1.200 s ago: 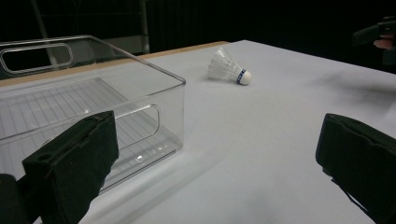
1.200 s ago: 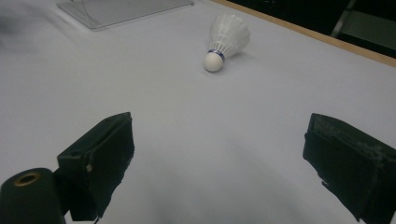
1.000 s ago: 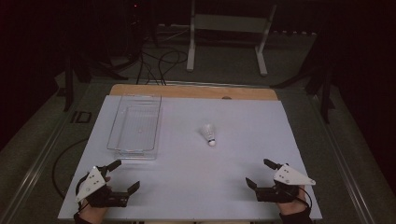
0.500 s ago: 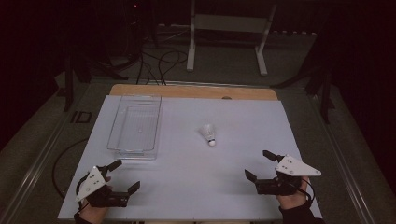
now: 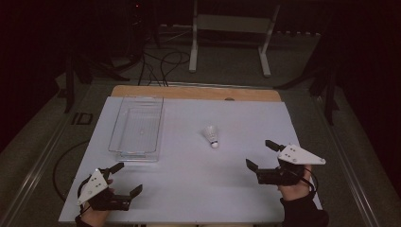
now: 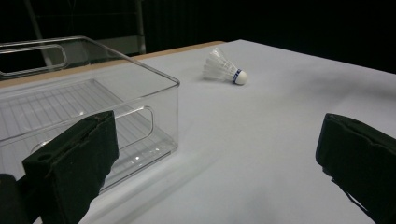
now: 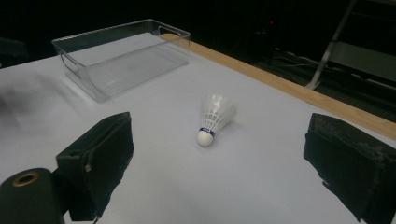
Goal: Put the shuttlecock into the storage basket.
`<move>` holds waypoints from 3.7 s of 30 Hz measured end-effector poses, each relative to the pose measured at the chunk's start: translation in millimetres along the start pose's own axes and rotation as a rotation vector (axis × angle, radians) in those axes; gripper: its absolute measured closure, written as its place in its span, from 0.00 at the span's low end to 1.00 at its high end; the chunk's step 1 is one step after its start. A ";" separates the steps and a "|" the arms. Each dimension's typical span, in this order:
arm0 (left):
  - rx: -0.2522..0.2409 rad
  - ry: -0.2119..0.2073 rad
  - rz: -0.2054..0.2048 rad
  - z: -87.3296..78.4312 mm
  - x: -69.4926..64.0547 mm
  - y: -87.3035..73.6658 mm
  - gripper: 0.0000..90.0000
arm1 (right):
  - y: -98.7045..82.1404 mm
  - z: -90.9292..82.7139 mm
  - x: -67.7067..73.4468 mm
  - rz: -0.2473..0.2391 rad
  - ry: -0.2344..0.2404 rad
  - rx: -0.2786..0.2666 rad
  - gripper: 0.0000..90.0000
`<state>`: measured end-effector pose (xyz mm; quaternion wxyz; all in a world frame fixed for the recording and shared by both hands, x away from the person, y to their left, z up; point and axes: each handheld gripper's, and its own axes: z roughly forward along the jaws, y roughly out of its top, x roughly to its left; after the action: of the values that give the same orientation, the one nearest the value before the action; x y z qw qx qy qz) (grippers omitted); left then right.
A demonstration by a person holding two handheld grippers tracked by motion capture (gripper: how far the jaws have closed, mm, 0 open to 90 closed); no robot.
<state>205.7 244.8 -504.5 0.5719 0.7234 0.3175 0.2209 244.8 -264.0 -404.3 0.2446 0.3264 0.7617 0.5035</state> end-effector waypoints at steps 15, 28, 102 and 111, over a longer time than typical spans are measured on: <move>-0.001 -0.005 0.002 0.4 -0.7 0.1 0.00 | 27.4 24.0 6.1 -0.027 0.011 0.020 0.09; 0.002 -0.011 0.008 0.5 -0.9 0.1 0.00 | 35.4 55.6 12.2 -0.037 0.032 0.047 0.09; 0.004 -0.038 -0.002 1.0 -1.3 0.1 0.00 | 31.3 188.1 10.8 0.271 -0.075 0.642 0.10; 0.005 -0.039 -0.003 0.9 -1.1 0.1 0.00 | 26.8 196.5 6.7 0.288 -0.071 0.718 0.16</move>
<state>205.6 243.4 -504.7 0.5765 0.7284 0.3081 0.2050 384.9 -132.2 -453.1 0.0677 0.5119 0.8271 0.2223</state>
